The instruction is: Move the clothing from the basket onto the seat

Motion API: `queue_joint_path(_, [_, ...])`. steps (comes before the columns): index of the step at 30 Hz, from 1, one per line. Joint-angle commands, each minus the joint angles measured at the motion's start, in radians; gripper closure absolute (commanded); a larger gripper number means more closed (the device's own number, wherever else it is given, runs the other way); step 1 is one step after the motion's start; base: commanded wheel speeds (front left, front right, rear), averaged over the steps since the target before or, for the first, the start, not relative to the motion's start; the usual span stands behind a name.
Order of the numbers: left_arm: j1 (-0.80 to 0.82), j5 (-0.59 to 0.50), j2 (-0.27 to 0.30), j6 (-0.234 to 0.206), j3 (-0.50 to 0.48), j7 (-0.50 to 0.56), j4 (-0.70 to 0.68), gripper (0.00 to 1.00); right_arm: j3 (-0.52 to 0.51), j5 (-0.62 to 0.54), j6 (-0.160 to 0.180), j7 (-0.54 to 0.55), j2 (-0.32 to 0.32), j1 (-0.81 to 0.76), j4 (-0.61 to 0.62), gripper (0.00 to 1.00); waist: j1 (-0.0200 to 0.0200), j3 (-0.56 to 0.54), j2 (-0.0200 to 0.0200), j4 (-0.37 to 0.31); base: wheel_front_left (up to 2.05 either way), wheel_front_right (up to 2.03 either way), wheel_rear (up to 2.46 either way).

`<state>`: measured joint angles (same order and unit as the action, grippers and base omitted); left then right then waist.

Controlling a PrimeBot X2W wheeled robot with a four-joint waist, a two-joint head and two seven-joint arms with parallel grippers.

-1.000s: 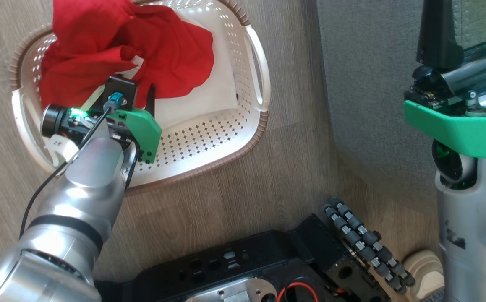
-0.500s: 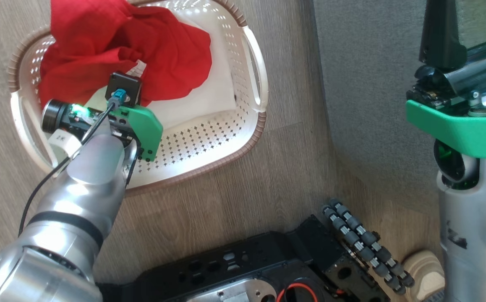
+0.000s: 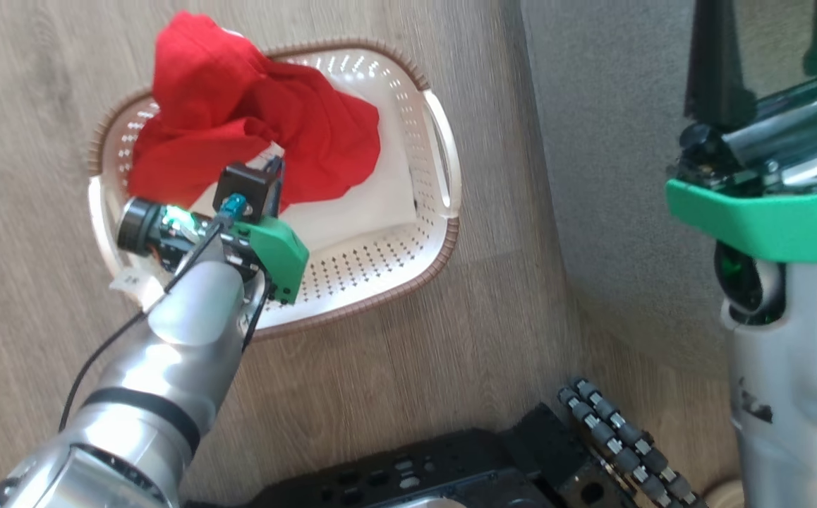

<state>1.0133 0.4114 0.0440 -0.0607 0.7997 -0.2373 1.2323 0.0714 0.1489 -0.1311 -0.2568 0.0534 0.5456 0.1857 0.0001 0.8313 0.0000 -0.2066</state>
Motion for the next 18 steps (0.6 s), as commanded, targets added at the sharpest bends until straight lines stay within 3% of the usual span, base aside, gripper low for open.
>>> queue_joint_path(1, [-0.042, 0.01, 0.007, -0.001, -0.007, -0.016, -0.027, 1.0, 0.019, -0.005, 0.0, -0.005, -0.003, -0.051, 0.02, 0.0, -0.0001, -0.043, 0.0, 0.014, 0.0, 0.0, 0.0])
queue_joint_path(8, [-0.105, 0.019, 0.008, -0.036, -0.032, -0.024, -0.158, 1.0, 0.014, -0.03, 0.0, -0.005, -0.003, -0.092, -0.026, 0.0, -0.0001, -0.147, 0.0, 0.036, 0.0, 0.0, 0.0])
queue_joint_path(9, [-0.119, 0.016, 0.011, -0.044, -0.04, -0.024, -0.189, 0.95, 0.013, -0.033, 0.0, -0.005, -0.003, -0.1, -0.033, 0.0, -0.0001, -0.164, 0.0, 0.041, 0.0, 0.0, 0.0])
queue_joint_path(10, [-0.134, 0.014, 0.016, -0.052, -0.05, -0.024, -0.221, 0.72, 0.012, -0.036, 0.0, -0.005, -0.003, -0.108, -0.039, 0.0, -0.0001, -0.181, 0.0, 0.044, 0.0, 0.0, 0.0])
queue_joint_path(11, [-0.15, 0.013, 0.021, -0.059, -0.062, -0.024, -0.253, 0.55, 0.01, -0.039, 0.0, -0.005, -0.003, -0.115, -0.047, 0.0, -0.0001, -0.198, 0.0, 0.048, 0.0, 0.0, 0.0])
queue_joint_path(13, [-0.182, 0.008, 0.033, -0.073, -0.085, -0.024, -0.318, 0.01, 0.007, -0.044, 0.0, -0.005, -0.003, -0.128, -0.06, 0.0, -0.0001, -0.232, 0.0, 0.055, 0.0, 0.0, 0.0])
queue_joint_path(18, [-0.266, -0.005, 0.062, -0.101, -0.151, -0.024, -0.468, 0.0, -0.002, -0.055, 0.0, -0.005, -0.003, -0.161, -0.091, 0.0, -0.0001, -0.322, 0.0, 0.073, 0.0, 0.0, 0.0])
